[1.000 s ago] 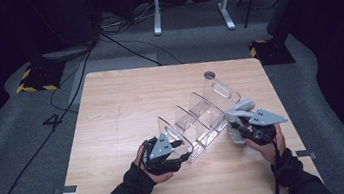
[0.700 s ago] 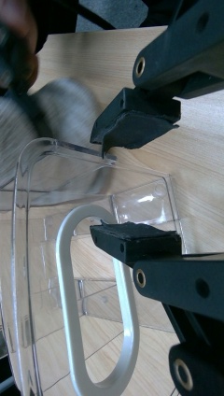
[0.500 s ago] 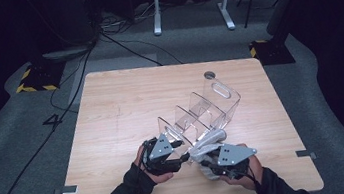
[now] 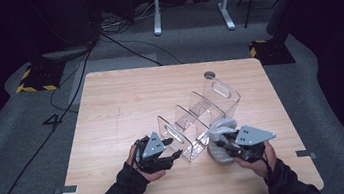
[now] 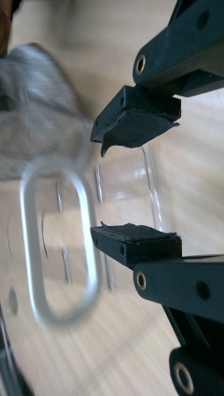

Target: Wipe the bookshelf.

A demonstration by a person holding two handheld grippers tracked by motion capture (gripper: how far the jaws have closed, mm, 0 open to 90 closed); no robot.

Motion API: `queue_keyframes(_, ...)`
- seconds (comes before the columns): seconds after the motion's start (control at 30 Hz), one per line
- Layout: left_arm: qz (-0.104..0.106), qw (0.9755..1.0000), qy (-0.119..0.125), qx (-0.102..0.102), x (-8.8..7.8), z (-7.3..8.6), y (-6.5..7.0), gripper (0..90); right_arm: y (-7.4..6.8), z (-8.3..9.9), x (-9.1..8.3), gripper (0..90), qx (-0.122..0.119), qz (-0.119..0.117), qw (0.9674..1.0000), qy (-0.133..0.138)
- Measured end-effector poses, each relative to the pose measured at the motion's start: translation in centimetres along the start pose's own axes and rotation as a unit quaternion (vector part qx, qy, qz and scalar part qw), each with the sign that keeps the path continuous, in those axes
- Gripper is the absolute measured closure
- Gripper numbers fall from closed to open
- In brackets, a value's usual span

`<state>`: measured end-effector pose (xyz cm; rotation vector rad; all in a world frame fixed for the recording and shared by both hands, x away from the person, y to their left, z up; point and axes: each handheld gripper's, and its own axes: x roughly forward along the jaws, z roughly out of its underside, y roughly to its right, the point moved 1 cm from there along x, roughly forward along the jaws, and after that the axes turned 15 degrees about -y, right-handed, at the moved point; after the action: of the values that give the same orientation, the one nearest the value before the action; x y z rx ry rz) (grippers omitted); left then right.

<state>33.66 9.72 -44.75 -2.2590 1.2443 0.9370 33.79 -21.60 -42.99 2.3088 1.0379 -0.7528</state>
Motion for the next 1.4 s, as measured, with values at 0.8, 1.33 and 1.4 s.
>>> queue_keyframes(0.8, -0.003, 0.9985, -0.042, -0.036, 2.8, 0.9, -6.5, 24.8, 8.4, 2.9, 1.7, 72.4, 0.119, 0.091, 0.9882, -0.032)
queue_keyframes(1.33, 0.019, 0.9986, -0.039, -0.032, 3.1, 0.8, -6.6, 20.9, 1.6, 1.1, 3.3, 72.2, 0.032, -0.014, 0.9987, -0.036)
queue_keyframes(1.4, 0.023, 0.9984, -0.038, -0.035, 3.0, 0.7, -6.7, 20.8, 0.1, 0.6, 3.3, 72.2, 0.012, -0.048, 0.9983, -0.03)
